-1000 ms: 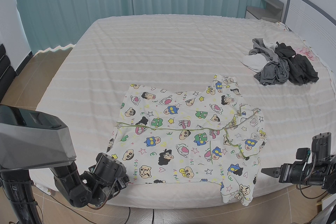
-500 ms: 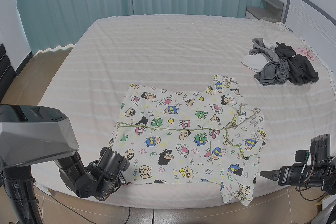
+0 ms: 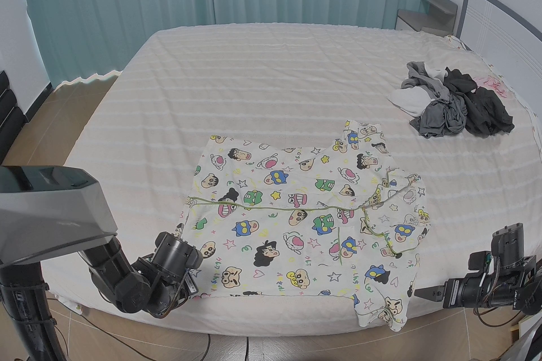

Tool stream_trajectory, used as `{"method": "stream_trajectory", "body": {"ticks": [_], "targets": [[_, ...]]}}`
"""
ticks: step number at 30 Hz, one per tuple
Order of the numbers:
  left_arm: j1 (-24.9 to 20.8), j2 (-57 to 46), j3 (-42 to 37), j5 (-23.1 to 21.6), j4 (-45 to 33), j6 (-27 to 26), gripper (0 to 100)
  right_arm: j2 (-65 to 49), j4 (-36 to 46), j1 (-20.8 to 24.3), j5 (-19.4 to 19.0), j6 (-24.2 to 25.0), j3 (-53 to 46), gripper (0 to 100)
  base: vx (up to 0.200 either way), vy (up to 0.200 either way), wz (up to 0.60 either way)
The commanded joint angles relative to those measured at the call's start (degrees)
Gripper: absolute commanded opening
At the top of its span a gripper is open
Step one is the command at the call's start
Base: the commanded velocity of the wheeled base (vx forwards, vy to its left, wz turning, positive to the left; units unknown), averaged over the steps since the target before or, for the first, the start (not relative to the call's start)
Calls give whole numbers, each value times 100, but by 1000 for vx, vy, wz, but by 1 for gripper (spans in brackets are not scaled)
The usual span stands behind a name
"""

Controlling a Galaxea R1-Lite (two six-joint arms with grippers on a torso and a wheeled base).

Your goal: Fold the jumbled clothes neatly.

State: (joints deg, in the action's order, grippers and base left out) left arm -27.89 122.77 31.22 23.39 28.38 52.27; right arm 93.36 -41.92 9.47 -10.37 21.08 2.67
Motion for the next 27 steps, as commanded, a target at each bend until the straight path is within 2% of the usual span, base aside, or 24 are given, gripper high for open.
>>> {"method": "stream_trajectory", "body": {"ticks": [1,5,9,13,17,24,27], "targets": [[188,-658,-116,-10,-43,-68,0,684,-9,-7,0,-139,41,100,0,0,0],[258,-966,-257,-10,-140,-270,0,1238,-211,-33,0,-420,14,100,0,0,0],[363,-1097,-353,-28,-140,-305,0,2257,-897,-33,35,-772,23,100,0,0,0],[363,-1080,-353,-45,-122,-305,0,2785,-1600,11,9,-904,-74,100,0,0,0],[363,-1027,-310,-212,-87,-288,0,3373,-2356,90,-35,-1361,-118,100,0,0,0],[363,-1018,-274,-397,-25,-270,0,3567,-2496,459,-70,-1528,-3,100,0,0,0],[363,-1018,-266,-441,-17,-262,0,3655,-2522,898,-26,-1484,-21,100,0,0,0]]}}
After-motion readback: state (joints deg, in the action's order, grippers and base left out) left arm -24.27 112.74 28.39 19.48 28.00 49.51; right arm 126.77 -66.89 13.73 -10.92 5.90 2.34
